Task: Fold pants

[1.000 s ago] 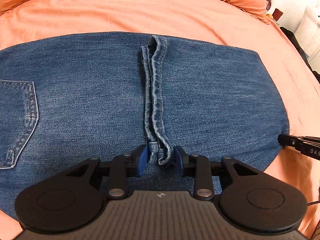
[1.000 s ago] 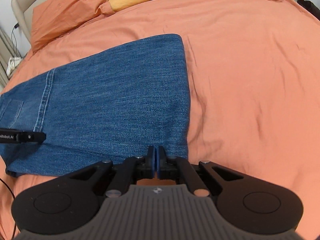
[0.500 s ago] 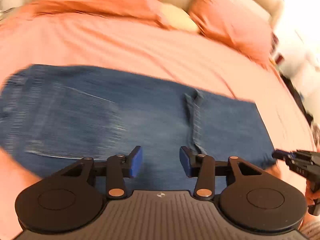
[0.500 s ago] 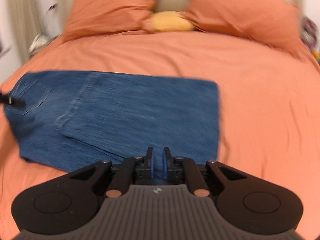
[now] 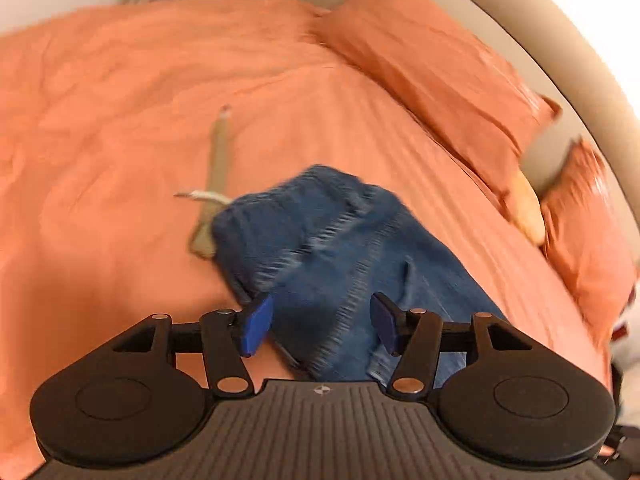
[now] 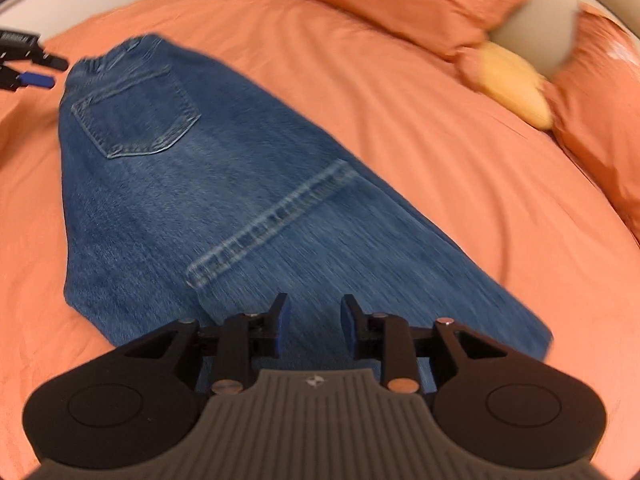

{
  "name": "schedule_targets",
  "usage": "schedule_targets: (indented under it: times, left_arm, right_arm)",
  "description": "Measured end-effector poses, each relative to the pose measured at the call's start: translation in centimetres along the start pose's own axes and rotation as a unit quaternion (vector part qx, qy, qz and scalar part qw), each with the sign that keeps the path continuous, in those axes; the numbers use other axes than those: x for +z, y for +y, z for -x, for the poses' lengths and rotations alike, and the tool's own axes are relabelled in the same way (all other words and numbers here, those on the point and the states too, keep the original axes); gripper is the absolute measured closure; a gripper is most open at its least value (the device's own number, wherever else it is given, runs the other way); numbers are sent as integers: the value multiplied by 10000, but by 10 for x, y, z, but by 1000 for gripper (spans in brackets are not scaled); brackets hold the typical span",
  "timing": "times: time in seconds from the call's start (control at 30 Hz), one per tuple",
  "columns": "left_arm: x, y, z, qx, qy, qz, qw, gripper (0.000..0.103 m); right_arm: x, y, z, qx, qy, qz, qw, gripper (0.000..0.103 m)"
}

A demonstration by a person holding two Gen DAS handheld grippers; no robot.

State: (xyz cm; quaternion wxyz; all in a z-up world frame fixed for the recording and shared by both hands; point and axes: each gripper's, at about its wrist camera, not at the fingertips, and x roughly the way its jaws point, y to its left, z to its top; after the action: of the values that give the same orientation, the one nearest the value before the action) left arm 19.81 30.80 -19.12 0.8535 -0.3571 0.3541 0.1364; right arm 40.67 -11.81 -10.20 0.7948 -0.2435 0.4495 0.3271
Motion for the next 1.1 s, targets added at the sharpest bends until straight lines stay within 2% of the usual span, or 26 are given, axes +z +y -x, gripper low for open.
schedule_targets:
  times: [0.2, 0.27, 0.4, 0.53, 0.63, 0.77, 0.87, 0.93, 1.1]
  left_arm:
    - [-4, 39, -35, -240, -4, 1055, 9941, 34]
    - [-4, 45, -44, -384, -44, 1133, 9928, 32]
    - [-1, 54, -55, -597, -120, 1122, 9918, 27]
    - [-2, 62, -60, -813, -162, 1086, 9906, 26]
    - [-2, 66, -62, -854, -197, 1042, 9907, 34]
    - [0, 64, -60, -816, -208, 1079, 9906, 53]
    - [2, 56, -53, -705, -280, 891, 9931, 68]
    - [4, 47, -46, -661, -357, 723, 9945, 73]
    - [16, 9, -18, -555, -603, 265, 9963, 79]
  right_arm:
    - [33, 13, -41, 197, 505, 982, 9937, 73]
    - [40, 14, -53, 270, 679, 1305, 9887, 71]
    - [53, 18, -66, 509, 755, 1823, 9790, 56]
    - [64, 24, -87, 712, 984, 2174, 9685, 54]
    - [67, 26, -99, 841, 1197, 2507, 9570, 49]
    - [76, 24, -111, 1029, 1507, 2553, 9495, 47]
    - [81, 25, -118, 1001, 1621, 2466, 9502, 46]
    - [82, 25, -117, 943, 1622, 2436, 9515, 45]
    - [75, 32, -104, 603, 1389, 2282, 9618, 45]
